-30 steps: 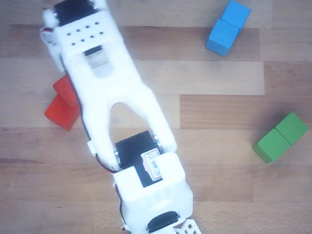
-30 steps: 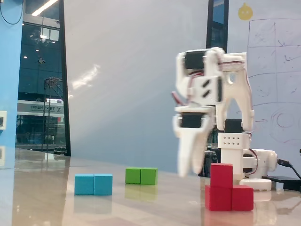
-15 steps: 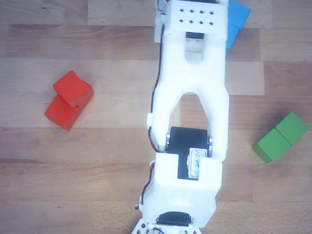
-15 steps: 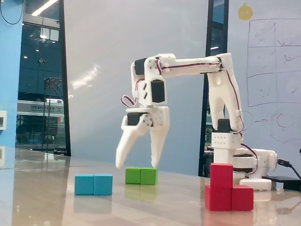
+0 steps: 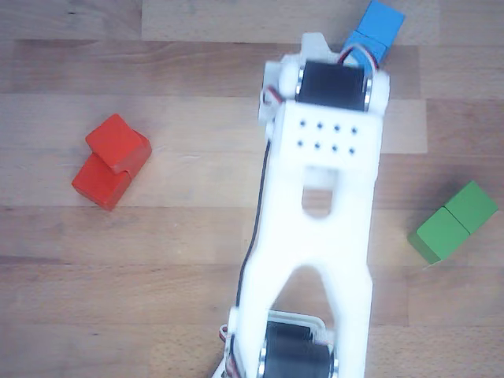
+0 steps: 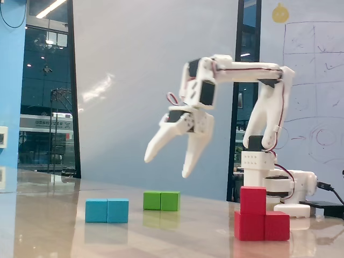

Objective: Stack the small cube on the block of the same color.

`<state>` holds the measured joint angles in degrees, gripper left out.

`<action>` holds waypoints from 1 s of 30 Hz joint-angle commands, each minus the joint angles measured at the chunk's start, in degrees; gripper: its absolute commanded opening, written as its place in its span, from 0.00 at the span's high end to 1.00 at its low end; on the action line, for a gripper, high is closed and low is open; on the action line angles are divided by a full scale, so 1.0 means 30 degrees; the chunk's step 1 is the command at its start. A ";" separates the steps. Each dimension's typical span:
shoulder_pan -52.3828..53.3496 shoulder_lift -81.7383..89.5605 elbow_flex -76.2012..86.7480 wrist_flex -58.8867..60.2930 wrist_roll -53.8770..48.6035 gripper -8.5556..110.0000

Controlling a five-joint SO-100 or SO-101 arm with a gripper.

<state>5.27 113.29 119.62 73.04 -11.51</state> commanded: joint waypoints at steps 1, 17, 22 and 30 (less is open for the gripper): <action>0.0088 0.4336 0.3955 -0.2607 0.0088 0.59; 0.0088 1.4766 1.3945 -0.5508 0.0000 0.80; 0.0088 1.7080 1.5469 -0.5479 0.0029 0.91; -0.0527 2.0537 1.6934 -0.3311 0.0059 0.93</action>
<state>5.19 170.33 170.77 59.33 -11.51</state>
